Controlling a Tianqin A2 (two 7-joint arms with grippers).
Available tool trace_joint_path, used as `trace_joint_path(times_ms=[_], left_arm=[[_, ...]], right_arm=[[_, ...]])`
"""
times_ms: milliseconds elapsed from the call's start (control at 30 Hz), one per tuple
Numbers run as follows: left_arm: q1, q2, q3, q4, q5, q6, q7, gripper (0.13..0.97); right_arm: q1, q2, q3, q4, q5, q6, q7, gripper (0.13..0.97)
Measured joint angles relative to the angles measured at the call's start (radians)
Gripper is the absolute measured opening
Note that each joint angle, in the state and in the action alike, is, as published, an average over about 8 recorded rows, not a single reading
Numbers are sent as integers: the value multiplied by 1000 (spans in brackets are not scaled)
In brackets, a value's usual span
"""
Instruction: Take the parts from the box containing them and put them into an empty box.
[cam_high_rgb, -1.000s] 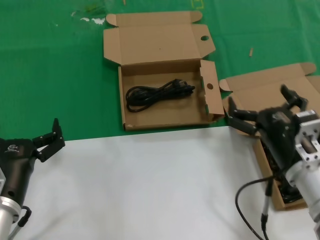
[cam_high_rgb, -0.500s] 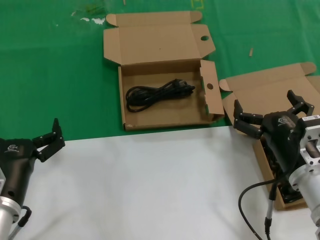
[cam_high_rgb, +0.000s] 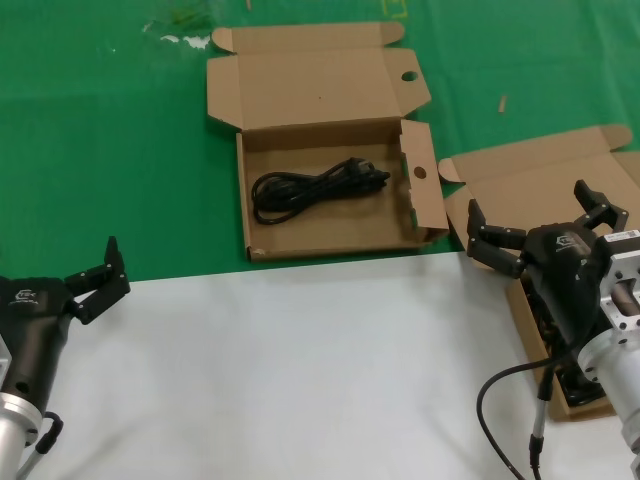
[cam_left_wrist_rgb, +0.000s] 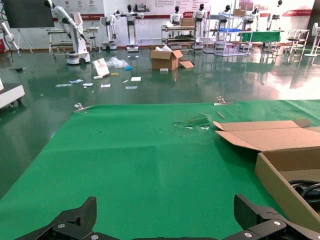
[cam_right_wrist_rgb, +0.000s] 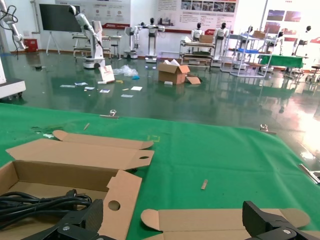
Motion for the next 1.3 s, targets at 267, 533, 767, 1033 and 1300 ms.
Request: trace_joint_path(times_ms=[267, 533, 767, 1033, 1300], left_arm=[[0, 0, 0, 0, 0, 0, 0, 966], [0, 0, 0, 0, 0, 0, 0, 966], [0, 0, 0, 0, 0, 0, 0, 966], [0, 0, 0, 0, 0, 0, 0, 966], [0, 0, 0, 0, 0, 0, 0, 966]], right_arm=[[0, 0, 0, 0, 0, 0, 0, 966], [0, 0, 0, 0, 0, 0, 0, 966], [0, 0, 0, 0, 0, 0, 0, 966], [0, 0, 0, 0, 0, 0, 0, 966], [0, 0, 0, 0, 0, 0, 0, 966]])
